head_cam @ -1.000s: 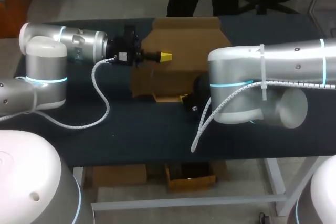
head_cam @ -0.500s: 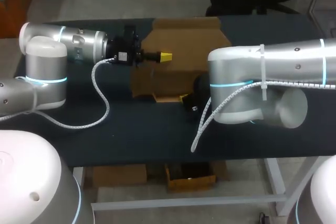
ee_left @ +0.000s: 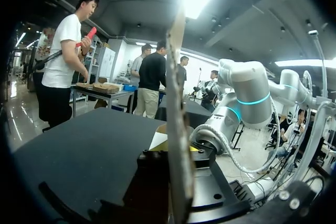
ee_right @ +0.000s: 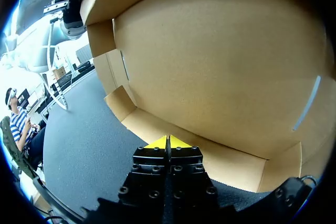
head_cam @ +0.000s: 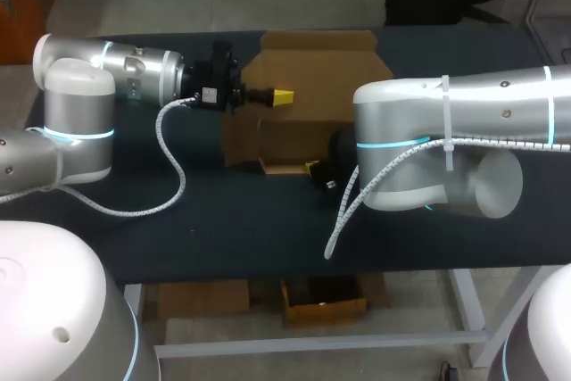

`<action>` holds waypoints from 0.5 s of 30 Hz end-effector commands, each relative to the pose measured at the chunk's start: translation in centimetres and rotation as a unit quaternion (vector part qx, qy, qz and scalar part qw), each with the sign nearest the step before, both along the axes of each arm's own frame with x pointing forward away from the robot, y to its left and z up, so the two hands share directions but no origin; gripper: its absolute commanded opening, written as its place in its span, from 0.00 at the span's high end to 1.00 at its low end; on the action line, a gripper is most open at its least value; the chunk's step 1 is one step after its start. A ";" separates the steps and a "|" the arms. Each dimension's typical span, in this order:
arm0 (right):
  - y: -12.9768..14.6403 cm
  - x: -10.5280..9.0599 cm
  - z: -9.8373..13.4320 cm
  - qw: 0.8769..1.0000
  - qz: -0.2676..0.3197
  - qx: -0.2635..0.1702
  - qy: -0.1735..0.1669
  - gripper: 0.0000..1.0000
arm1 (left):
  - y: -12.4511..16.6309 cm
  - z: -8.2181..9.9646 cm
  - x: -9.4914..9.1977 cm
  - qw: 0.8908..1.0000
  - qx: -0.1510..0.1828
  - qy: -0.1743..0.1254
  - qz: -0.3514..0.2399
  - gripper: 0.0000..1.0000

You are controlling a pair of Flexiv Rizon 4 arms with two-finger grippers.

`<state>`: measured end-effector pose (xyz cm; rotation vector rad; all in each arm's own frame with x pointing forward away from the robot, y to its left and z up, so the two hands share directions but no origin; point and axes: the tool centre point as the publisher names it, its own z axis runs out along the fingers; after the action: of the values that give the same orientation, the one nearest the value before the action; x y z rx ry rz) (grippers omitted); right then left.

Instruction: Assemble the packaging by folding the flat box into shape, placing the metal phone stand inside, and closing the box properly

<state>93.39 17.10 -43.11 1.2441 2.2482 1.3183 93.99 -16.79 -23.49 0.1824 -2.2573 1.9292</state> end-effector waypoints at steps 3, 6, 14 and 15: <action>0.2 0.3 -1.0 1.000 -0.001 -0.001 0.000 1.00 | -0.2 -0.3 0.1 1.000 0.004 -0.001 -0.002 1.00; 0.2 0.3 -1.0 1.000 -0.001 -0.001 0.000 1.00 | -0.2 -0.3 0.1 1.000 0.003 -0.001 -0.002 1.00; 0.2 0.3 -1.0 1.000 -0.001 -0.001 0.000 1.00 | 0.0 -0.5 0.3 1.000 0.000 0.003 0.000 1.00; 0.2 0.3 -1.0 1.000 -0.001 -0.001 0.000 1.00 | 0.1 -0.5 0.3 1.000 0.000 0.004 0.000 1.00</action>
<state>93.39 17.10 -43.11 1.2441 2.2482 1.3183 94.17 -16.73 -23.46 0.1921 -2.2550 1.9266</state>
